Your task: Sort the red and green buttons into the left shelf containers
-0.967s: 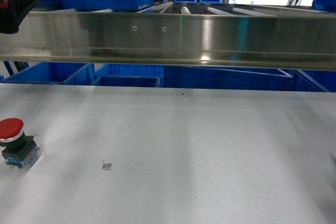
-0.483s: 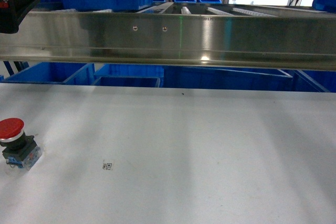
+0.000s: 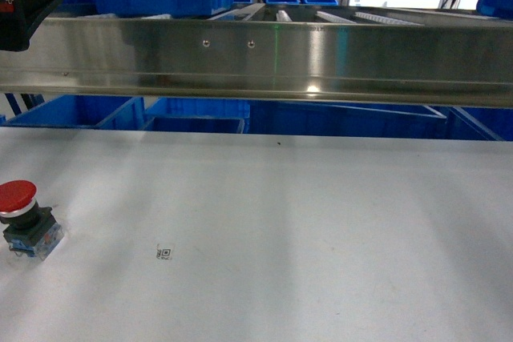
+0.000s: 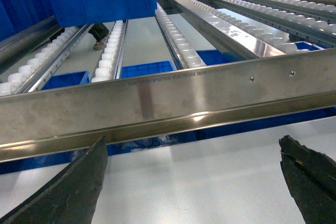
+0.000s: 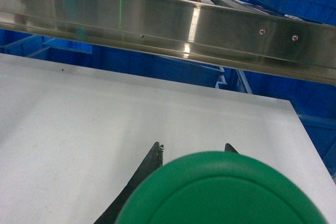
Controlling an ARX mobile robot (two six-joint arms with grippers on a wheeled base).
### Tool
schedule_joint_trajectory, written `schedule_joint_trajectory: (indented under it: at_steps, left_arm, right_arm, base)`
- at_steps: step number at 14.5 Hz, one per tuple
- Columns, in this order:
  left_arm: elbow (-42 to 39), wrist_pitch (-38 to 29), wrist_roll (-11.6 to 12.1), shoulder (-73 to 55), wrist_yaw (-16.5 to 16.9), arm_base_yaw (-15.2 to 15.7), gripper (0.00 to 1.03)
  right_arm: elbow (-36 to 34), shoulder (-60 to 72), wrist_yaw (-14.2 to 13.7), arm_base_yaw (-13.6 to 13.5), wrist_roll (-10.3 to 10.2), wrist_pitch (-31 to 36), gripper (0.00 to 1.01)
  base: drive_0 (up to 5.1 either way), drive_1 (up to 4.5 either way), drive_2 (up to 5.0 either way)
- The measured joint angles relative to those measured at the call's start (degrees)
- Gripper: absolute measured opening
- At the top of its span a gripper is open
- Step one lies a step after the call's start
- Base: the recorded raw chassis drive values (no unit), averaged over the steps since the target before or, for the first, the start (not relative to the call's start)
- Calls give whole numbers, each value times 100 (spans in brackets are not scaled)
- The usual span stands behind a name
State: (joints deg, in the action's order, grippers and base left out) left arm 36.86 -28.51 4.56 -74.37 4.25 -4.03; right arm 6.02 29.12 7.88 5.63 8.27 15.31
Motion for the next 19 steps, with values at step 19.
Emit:
schedule_joint_trajectory:
  at_steps: [19]
  left_arm:
    - [-321,-197,-413,-1908,-898,138,98]
  right_arm:
    - [0,0,-13,0,39,11,27]
  base:
    - [0,0,0]
